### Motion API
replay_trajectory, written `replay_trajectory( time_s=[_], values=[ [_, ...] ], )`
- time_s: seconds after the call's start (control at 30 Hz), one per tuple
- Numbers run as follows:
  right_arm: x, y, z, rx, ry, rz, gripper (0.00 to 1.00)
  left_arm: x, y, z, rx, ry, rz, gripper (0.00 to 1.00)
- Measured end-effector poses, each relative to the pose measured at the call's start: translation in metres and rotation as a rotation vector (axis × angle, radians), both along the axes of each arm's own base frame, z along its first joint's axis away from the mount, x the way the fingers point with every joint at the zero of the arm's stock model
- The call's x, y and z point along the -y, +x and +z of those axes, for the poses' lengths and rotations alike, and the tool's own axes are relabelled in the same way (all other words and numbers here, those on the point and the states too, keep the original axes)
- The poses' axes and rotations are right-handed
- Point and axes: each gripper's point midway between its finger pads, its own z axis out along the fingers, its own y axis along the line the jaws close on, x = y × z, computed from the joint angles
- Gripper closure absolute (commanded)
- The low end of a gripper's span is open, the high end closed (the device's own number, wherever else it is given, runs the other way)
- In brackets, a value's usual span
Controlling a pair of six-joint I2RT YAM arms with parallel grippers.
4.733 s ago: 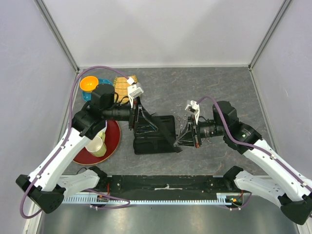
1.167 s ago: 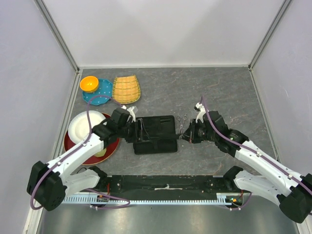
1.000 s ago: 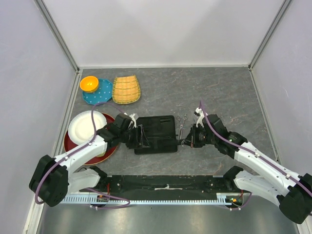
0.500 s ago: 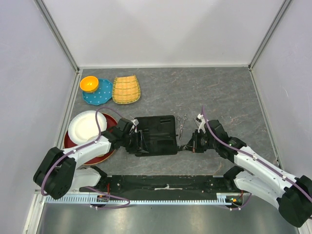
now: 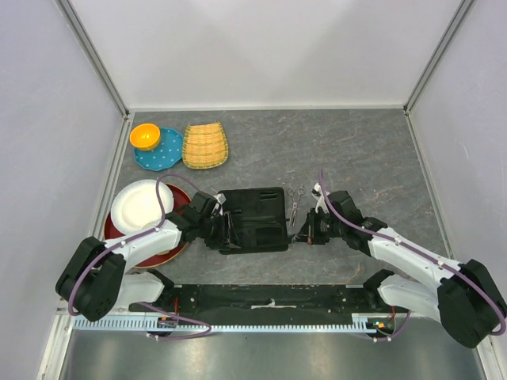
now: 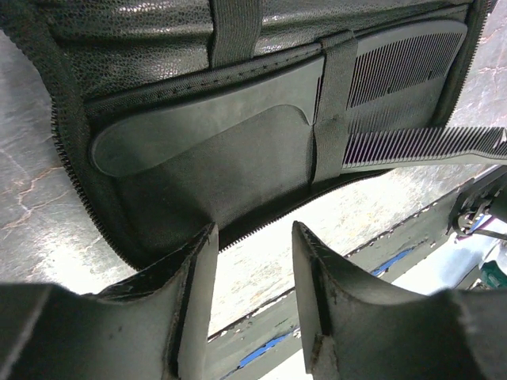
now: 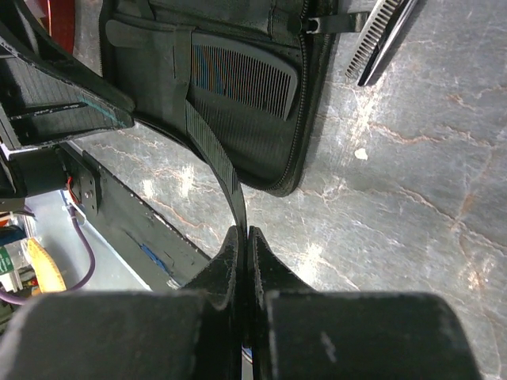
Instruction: Sort the hair-cutting tools
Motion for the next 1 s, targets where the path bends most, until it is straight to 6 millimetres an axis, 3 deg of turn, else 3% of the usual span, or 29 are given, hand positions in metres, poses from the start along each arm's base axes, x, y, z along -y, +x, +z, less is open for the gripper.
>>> replay_trajectory(
  time_s=[0.43, 0.47, 0.6, 1.0],
  values=[
    [-0.012, 0.006, -0.014, -0.029, 0.026, 0.033, 1.0, -0.001, -0.003, -0.003, -0.007, 0.0, -0.003, 0.67],
    [-0.014, 0.006, -0.015, -0.032, 0.031, 0.038, 1.0, -0.001, -0.003, -0.003, -0.008, -0.001, -0.003, 0.76],
    [-0.019, 0.007, -0.024, -0.054, 0.042, 0.058, 1.0, -0.001, -0.005, -0.003, -0.007, -0.004, -0.007, 0.97],
    [-0.042, 0.008, -0.036, -0.066, 0.07, 0.08, 1.0, -0.004, -0.009, -0.005, -0.008, 0.0, -0.007, 0.98]
  ],
)
